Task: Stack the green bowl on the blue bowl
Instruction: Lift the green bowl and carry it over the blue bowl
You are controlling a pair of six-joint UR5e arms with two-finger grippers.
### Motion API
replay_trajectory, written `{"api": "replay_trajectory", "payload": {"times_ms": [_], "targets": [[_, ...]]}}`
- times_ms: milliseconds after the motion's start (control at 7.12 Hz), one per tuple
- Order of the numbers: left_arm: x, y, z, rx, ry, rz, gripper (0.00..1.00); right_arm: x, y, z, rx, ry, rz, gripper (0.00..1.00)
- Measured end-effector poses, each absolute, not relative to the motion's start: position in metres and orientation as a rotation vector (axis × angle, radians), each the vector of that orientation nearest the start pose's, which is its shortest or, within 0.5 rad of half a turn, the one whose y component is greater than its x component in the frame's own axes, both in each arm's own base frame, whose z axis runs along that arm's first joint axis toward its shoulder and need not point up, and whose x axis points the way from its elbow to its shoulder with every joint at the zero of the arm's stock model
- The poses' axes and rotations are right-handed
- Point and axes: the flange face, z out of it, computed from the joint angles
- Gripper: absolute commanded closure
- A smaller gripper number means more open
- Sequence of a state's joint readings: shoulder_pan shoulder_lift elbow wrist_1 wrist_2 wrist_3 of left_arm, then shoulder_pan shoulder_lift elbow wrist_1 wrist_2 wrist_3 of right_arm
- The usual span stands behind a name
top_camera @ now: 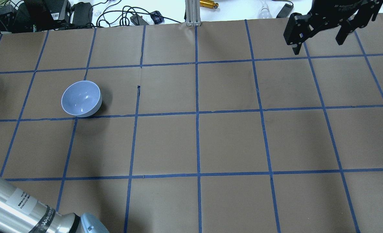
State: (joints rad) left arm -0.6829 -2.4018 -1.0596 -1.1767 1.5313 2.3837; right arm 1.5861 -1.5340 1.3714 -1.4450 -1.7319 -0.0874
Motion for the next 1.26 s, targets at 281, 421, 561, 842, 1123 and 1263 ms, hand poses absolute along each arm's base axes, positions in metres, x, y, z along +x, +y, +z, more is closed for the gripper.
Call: {"api": "replay_trajectory", "payload": {"times_ms": [281,421,561,842,1123,1263], "targets": [[0.502,-0.620,0.264,2.103,2.194,-0.068,1.00,0.125,-0.504,0.556,-0.165,3.299,-0.051,0.00],[0.476,-0.628,0.282,2.133,2.162,-0.070,1.00,0.125,-0.504,0.556,-0.165,3.299,-0.051,0.00],[0.435,-0.636,0.298,2.189,2.130,-0.075,1.00,0.125,-0.504,0.556,-0.165,3.299,-0.051,0.00],[0.340,-0.630,0.320,2.271,2.134,-0.084,1.00,0.125,-0.504,0.556,-0.165,3.299,-0.051,0.00],[0.250,-0.607,0.333,2.263,2.197,-0.077,1.00,0.125,-0.504,0.556,-0.165,3.299,-0.051,0.00],[0.205,-0.596,0.341,2.265,2.202,-0.072,1.00,0.125,-0.504,0.556,-0.165,3.299,-0.051,0.00]]}}
